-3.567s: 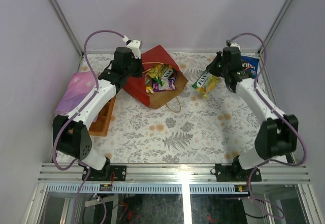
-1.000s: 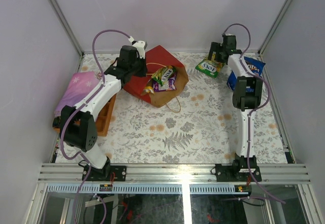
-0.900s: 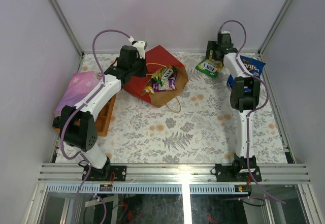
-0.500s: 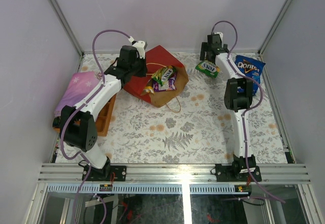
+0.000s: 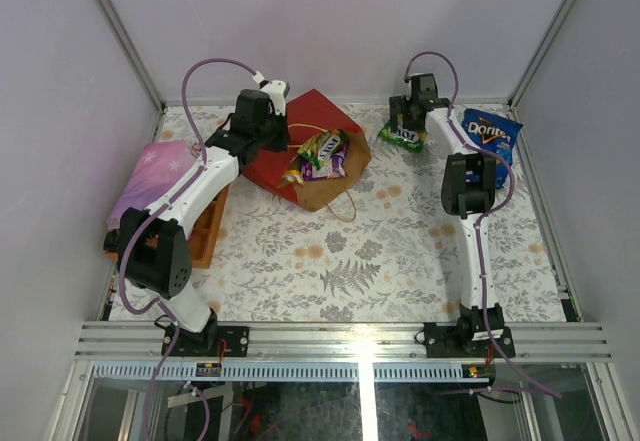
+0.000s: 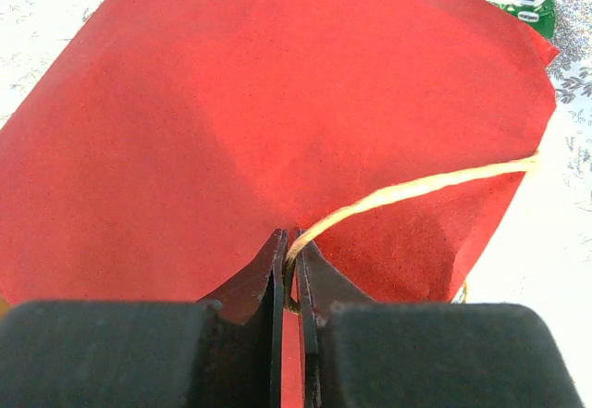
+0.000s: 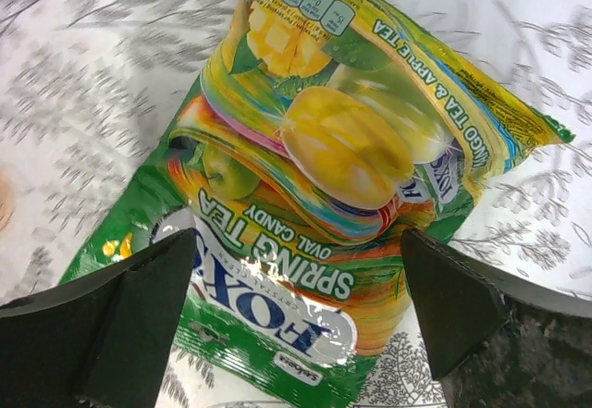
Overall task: Take the snacks out of the paper bag
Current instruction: Adjust the snack at the center of the board.
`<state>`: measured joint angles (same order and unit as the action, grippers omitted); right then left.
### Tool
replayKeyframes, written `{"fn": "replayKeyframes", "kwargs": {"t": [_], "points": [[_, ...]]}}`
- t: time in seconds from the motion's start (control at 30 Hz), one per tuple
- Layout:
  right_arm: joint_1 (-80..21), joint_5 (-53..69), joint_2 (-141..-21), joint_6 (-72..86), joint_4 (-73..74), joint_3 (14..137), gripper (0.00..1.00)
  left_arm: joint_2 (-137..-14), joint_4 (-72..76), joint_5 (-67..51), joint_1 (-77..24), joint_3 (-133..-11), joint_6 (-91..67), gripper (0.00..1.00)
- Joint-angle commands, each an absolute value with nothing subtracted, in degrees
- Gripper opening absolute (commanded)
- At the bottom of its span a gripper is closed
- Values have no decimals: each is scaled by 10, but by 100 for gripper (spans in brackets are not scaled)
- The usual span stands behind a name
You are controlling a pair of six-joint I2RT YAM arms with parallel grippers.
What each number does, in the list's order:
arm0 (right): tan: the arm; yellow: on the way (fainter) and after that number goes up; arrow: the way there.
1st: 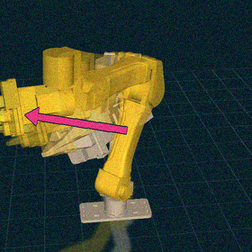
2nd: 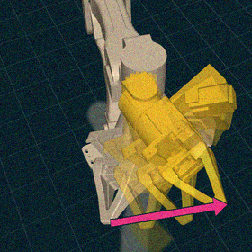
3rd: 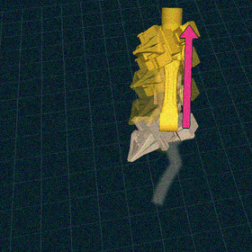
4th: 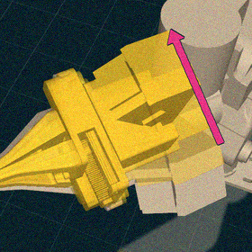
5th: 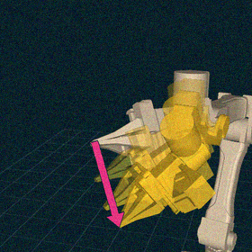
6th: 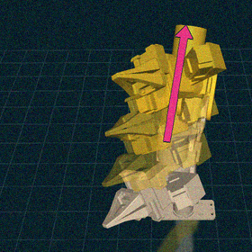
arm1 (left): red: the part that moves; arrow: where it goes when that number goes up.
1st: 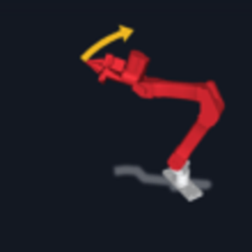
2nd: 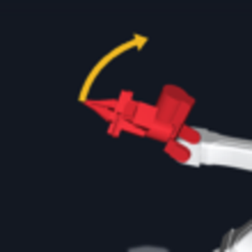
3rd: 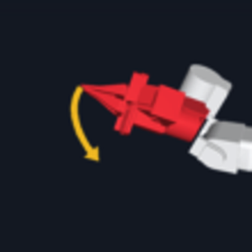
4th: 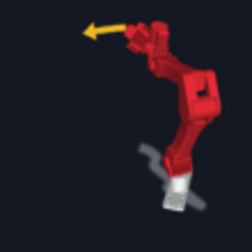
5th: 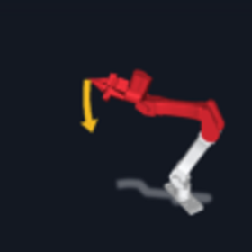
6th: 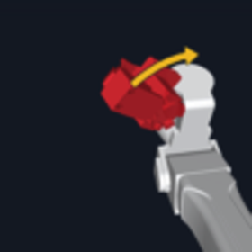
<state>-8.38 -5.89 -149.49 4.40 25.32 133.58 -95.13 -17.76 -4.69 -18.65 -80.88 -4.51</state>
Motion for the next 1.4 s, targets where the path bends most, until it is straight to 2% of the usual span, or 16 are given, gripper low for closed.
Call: {"fn": "replayKeyframes", "kwargs": {"t": [0.0, 0.13, 0.33, 0.6, 0.97, 1.23, 1.37], "points": [[-90, 123, -1500, -71, 352, 1377, 99, -948, -185, -27, -178, -808, -35, 5], [-91, 136, -1514, -171, 432, 1412, 100, -951, -185, -33, -178, -809, -36, 5], [-90, 31, -1501, -297, 504, 1395, 99, -952, -183, -51, -178, -812, -39, 5], [-90, -145, -1459, -296, 432, 1330, 99, -969, -189, -63, -178, -829, -43, 5], [-73, -194, -1431, -230, 415, 1333, 99, -972, -189, -68, -178, -831, -43, 5], [-36, -210, -1218, -66, 154, 1126, 99, -967, -187, -63, -178, -825, -42, 5], [7, -288, -1216, 35, 166, 1120, 99, -965, -183, -52, -178, -818, -38, 5]]}}
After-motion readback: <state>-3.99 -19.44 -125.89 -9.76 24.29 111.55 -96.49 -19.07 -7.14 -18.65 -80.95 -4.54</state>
